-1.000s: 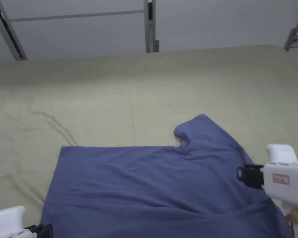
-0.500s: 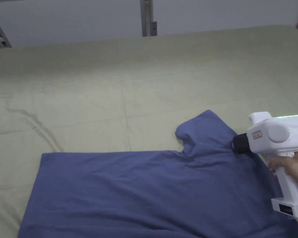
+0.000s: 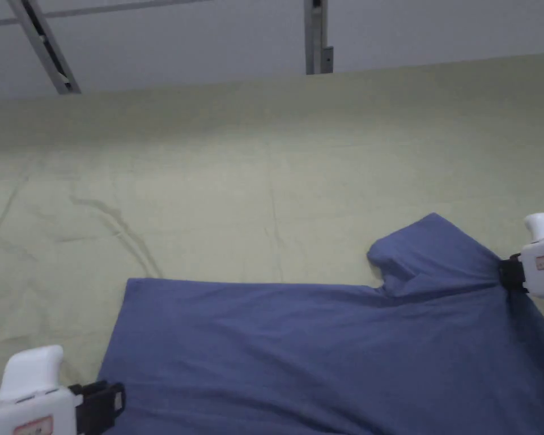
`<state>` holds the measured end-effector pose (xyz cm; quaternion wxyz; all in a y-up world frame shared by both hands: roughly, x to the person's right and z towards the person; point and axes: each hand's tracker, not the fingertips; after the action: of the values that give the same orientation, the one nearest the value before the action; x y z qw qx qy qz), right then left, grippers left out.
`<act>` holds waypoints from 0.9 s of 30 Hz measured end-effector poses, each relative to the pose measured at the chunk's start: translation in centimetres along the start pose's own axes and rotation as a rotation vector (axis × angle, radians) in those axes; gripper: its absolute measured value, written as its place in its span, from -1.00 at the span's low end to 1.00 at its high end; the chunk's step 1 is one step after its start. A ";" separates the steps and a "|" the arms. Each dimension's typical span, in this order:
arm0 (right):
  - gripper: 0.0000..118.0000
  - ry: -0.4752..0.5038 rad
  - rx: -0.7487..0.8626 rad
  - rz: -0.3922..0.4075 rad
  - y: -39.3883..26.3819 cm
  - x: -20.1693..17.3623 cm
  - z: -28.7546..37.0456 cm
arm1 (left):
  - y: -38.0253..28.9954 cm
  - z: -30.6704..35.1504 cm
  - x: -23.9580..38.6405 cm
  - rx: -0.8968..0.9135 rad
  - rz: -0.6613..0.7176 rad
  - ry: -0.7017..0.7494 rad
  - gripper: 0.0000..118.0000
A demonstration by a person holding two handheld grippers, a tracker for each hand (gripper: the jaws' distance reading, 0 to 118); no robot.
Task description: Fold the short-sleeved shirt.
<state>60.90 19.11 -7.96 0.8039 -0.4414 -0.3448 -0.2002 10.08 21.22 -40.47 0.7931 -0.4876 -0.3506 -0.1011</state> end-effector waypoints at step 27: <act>-1.00 0.120 0.007 -0.047 -0.4 -0.4 2.9 | 13.9 -14.3 0.3 -0.092 -0.141 0.159 -0.83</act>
<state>59.28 21.42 -6.99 0.8197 -0.4174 -0.3071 -0.2439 23.83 16.22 -54.02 0.7861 -0.4881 -0.3152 -0.2109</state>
